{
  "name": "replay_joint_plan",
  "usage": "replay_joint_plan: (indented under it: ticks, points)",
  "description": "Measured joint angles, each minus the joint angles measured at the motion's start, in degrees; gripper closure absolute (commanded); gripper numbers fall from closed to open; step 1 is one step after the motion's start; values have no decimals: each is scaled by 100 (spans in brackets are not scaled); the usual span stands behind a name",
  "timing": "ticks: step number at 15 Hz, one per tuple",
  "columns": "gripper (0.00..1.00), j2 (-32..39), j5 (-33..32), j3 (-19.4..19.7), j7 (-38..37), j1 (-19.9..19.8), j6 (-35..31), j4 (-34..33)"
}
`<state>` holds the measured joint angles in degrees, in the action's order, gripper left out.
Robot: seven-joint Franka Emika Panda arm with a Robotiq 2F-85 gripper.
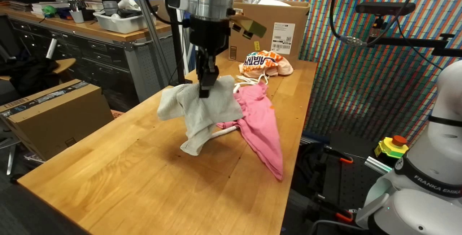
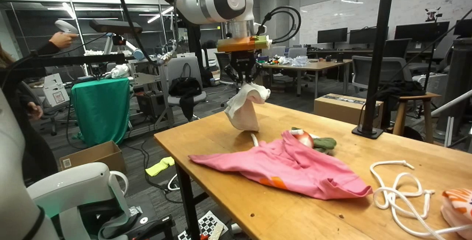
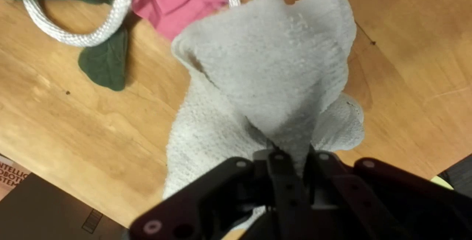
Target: Move the peach shirt to the right, move the white towel and pink shirt to the left, move the radish backwards, move the long white rope to the right
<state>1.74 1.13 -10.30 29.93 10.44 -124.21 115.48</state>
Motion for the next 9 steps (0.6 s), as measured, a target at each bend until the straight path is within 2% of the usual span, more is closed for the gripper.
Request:
replay_joint_plan:
  ticks: [5, 9]
  points:
    - [93, 886, -265, -356, -771, 362, 2, -1025]
    - [93, 1609, -438, -445, -1084, 596, 4, -1916]
